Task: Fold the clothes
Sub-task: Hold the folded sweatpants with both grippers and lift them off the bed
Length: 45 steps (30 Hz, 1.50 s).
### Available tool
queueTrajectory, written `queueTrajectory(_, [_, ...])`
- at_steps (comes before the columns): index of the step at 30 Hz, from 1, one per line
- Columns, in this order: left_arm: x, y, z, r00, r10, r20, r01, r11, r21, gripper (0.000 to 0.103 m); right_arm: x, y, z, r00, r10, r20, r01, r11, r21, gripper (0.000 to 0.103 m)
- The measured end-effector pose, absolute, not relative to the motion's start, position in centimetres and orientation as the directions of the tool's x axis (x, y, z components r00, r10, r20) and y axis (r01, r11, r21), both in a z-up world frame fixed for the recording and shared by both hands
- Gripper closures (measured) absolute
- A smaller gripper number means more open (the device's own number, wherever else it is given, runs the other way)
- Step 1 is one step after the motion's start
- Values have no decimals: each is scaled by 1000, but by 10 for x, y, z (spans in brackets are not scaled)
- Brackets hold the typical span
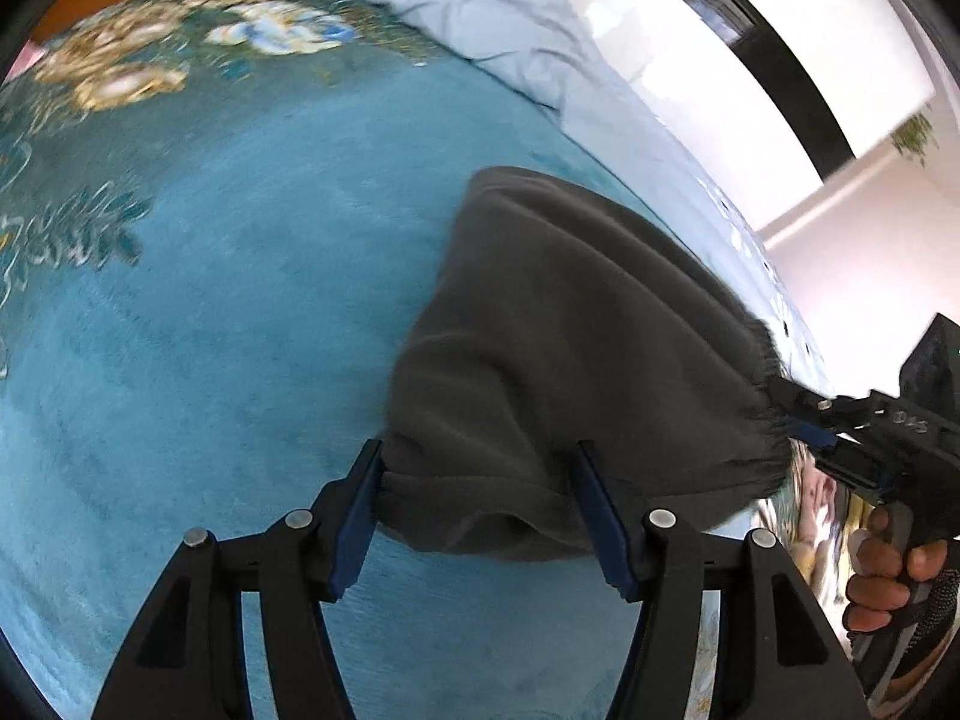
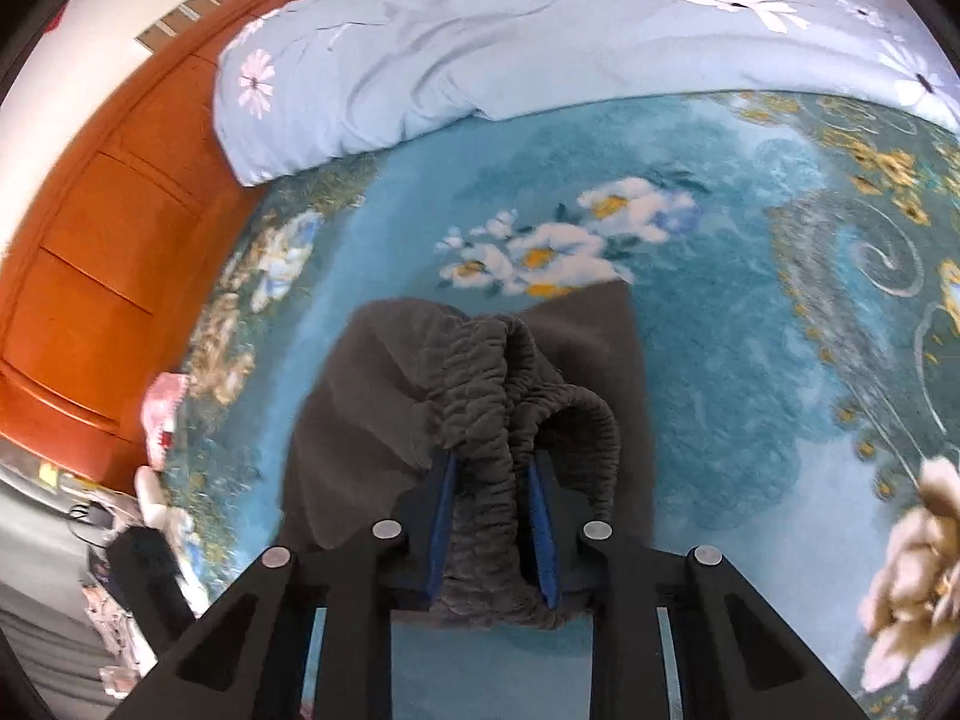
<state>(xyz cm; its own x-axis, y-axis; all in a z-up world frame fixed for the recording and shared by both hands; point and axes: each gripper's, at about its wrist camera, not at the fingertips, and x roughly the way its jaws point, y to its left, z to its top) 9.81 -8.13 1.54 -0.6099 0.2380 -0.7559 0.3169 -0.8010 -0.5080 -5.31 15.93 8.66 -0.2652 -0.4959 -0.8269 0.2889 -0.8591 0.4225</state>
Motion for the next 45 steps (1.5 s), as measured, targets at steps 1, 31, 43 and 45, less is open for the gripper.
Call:
queueTrajectory(1, [98,-77,17,-608,234,-759,305,-813,-495,41,-54,162,82,-263,-486,-834,276,-866,418,86])
queueTrajectory(31, [96,-69,36,-638,333,-695,207,-795,-571,40,-96,101,41,-229,-335,-914,367,-899,238,82])
queueTrajectory(43, [87,-109,40,-649,306,-697,305,-734,-607,39,-65,158,64,-285,-446,-848,318,-879,355,30])
queueTrajectory(45, [76,-113,30,-626,326,-708,317,-724,-613,39,-72,165,50,-251,-479,-841,274,-869,413,27])
